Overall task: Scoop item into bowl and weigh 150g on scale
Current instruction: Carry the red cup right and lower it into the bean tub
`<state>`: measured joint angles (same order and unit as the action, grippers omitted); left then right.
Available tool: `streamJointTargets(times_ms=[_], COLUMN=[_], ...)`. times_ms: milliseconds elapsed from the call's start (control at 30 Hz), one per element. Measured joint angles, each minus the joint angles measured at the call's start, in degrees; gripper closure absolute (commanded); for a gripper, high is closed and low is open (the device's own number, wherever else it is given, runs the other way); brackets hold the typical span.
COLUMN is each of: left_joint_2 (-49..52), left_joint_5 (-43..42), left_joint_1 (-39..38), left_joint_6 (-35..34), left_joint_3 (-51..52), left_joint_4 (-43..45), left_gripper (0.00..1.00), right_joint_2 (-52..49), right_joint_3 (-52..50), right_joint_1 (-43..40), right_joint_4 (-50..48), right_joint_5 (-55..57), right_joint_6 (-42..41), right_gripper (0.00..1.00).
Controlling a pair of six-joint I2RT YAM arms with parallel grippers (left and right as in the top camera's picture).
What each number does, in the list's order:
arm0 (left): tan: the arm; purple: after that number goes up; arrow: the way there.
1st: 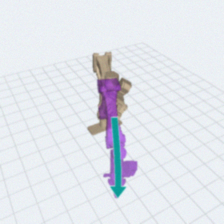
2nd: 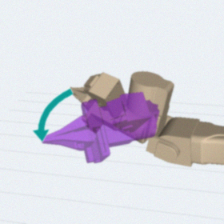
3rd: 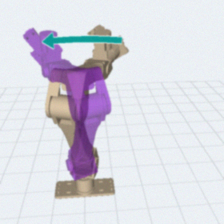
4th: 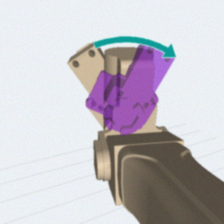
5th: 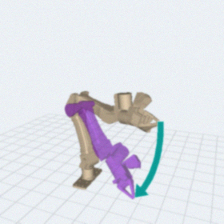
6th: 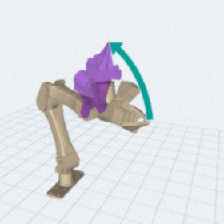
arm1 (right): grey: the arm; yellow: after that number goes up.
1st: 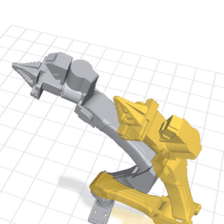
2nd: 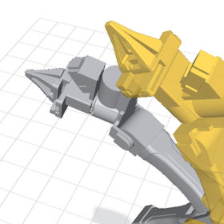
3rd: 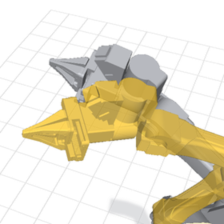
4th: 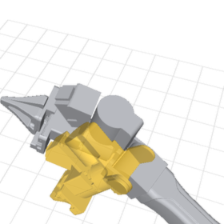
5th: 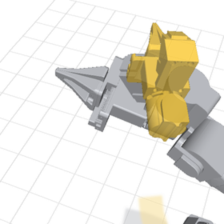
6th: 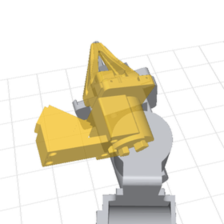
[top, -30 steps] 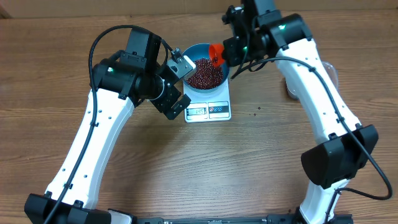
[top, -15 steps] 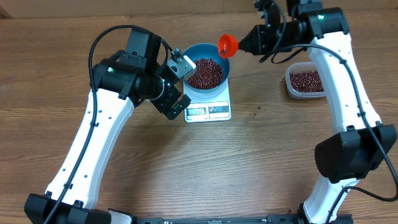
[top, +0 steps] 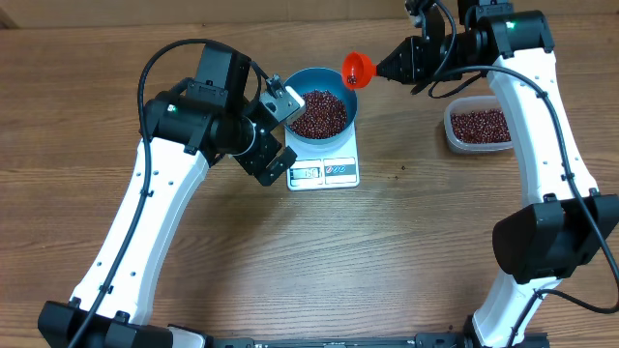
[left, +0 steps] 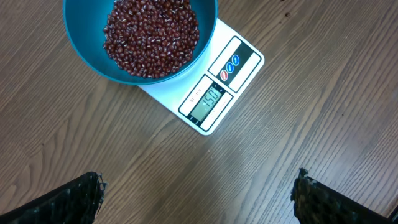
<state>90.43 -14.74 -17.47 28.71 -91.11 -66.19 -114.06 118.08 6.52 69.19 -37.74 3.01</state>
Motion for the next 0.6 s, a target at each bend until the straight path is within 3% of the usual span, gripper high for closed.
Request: streamJointTargets(times_ms=[333,600], left_joint_2=[0.0,0.0], left_joint_5=[0.0,0.0], left_joint_1=[0.0,0.0], left_joint_6=[0.0,0.0], left_joint_3=[0.0,0.0], left_joint_4=[0.0,0.0], left_gripper=[0.0,0.0], right_joint_2=[0.0,1.7], right_joint_3=[0.0,0.0], right_joint_1=[-1.0,-11.6], right_joint_4=[1.5,5.9], right_joint_5=[-1.5,-2.3], right_joint_6=[0.0,0.0], right_gripper=[0.96,0.96])
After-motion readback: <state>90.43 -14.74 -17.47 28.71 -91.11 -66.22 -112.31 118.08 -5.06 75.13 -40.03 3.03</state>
